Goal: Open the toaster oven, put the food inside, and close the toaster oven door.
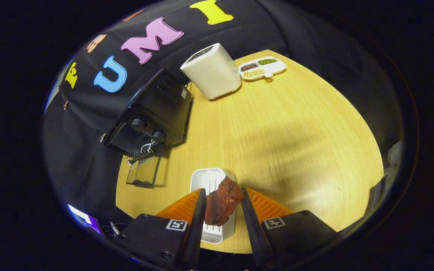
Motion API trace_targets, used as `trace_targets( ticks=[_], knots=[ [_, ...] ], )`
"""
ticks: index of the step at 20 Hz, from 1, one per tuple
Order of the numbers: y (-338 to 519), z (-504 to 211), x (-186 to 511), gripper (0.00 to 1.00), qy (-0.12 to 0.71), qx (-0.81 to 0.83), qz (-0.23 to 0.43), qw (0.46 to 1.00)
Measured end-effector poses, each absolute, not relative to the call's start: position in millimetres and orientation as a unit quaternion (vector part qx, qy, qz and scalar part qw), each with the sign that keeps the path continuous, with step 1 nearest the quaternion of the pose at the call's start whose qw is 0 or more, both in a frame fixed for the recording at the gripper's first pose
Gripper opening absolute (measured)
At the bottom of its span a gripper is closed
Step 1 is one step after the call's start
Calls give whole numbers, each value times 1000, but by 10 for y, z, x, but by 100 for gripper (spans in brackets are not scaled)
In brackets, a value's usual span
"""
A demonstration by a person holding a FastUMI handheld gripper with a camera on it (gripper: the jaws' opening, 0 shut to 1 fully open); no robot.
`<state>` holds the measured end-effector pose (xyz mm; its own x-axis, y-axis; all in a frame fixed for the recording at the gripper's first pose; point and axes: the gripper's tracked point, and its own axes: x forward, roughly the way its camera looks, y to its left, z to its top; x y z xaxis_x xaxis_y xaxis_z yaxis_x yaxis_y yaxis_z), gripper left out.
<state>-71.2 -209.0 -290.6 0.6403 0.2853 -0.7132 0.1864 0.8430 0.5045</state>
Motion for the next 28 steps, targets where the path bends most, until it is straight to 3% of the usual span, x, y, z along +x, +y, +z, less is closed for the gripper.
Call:
trace_targets(
  ticks=[3,10,17,28],
  knots=[
    [-2129,-2944,-715,29,426,284,22,859],
    [-2062,-2849,-694,15,425,327,46,843],
    [-2077,-2555,-685,12,409,287,62,864],
    [-1897,-1848,-660,12,366,297,20,882]
  ],
)
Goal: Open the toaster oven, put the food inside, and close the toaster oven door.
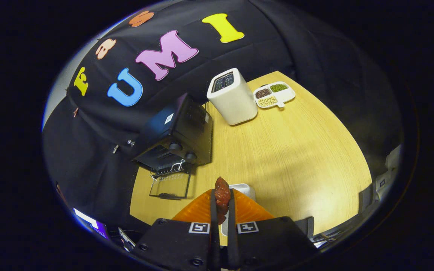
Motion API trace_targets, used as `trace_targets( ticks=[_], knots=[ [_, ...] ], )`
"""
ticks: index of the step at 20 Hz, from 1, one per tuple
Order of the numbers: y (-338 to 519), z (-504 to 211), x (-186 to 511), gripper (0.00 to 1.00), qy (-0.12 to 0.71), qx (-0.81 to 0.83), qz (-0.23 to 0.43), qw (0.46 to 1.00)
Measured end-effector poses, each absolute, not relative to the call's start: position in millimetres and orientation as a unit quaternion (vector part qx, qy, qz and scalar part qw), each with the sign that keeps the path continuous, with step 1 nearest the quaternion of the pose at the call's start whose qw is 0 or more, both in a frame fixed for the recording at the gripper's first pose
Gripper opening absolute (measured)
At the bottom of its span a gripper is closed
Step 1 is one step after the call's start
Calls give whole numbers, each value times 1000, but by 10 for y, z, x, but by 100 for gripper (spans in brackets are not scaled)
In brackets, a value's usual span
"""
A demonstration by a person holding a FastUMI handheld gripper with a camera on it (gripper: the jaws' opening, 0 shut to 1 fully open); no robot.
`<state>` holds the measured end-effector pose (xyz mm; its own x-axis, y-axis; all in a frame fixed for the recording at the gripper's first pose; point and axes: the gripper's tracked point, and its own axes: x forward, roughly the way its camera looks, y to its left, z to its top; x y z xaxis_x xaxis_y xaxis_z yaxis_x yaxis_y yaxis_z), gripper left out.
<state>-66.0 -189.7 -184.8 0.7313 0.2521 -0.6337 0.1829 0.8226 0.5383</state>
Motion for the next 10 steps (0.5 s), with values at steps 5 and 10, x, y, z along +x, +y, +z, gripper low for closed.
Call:
trace_targets(
  ticks=[5,10],
  knots=[
    [-1477,-1621,-692,12,350,311,3,884],
    [-922,-1395,-717,12,312,343,-10,886]
  ],
)
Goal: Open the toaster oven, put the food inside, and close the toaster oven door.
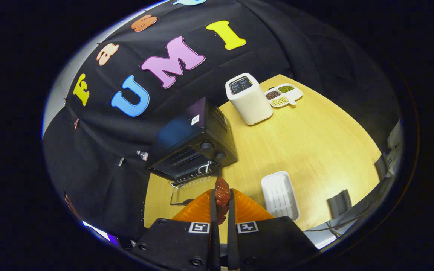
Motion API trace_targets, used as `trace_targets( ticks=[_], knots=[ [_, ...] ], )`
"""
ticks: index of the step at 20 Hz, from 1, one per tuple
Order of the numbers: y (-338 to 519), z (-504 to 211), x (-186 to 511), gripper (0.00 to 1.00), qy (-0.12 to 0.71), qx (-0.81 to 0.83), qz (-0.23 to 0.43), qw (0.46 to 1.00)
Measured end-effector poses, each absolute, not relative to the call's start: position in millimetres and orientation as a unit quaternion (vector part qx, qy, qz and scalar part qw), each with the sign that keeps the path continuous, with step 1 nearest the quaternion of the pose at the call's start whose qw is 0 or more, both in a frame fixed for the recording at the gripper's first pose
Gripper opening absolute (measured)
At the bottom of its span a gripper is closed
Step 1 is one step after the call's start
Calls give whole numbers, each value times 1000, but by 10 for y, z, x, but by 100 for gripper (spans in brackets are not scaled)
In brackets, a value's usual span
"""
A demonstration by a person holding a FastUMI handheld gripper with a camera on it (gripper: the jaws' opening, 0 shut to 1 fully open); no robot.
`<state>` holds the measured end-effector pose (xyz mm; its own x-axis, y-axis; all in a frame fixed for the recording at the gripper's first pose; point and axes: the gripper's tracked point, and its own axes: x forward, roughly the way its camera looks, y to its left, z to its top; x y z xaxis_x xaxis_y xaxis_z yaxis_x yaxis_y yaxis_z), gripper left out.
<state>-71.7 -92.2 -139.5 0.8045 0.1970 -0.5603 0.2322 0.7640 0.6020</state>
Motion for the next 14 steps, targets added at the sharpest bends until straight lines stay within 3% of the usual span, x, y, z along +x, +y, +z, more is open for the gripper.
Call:
trace_targets(
  ticks=[14],
  knots=[
    [558,-1532,-560,12,270,442,-10,855]
  ],
)
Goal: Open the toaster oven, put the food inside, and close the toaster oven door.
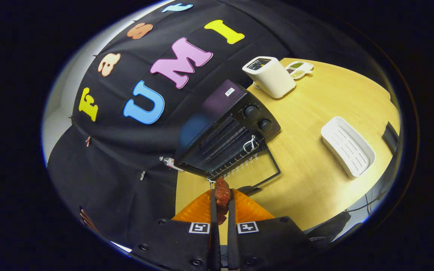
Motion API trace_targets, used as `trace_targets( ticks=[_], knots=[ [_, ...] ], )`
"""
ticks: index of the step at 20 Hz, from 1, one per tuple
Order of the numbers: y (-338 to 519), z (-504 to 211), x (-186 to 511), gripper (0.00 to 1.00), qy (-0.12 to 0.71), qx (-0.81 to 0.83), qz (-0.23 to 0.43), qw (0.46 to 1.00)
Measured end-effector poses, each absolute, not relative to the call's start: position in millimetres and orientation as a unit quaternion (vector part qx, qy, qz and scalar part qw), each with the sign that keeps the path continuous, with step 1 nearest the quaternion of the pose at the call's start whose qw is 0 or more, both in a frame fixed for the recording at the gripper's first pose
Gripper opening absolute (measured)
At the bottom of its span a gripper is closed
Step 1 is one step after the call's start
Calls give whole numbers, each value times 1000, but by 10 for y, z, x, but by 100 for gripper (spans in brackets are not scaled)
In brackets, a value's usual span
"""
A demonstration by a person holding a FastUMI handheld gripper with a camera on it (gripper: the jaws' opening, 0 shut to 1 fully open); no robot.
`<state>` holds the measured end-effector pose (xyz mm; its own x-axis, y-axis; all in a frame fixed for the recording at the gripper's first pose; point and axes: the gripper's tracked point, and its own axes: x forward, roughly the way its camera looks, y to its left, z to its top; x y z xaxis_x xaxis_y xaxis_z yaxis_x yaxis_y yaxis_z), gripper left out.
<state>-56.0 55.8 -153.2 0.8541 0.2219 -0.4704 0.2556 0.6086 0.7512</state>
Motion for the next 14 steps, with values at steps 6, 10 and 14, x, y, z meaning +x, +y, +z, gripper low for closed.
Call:
trace_targets(
  ticks=[6,10,14],
  knots=[
    [779,-1501,-22,12,219,460,-15,860],
    [838,-1578,377,12,172,488,-25,855],
    [802,-1776,725,11,149,518,-46,841]
  ],
)
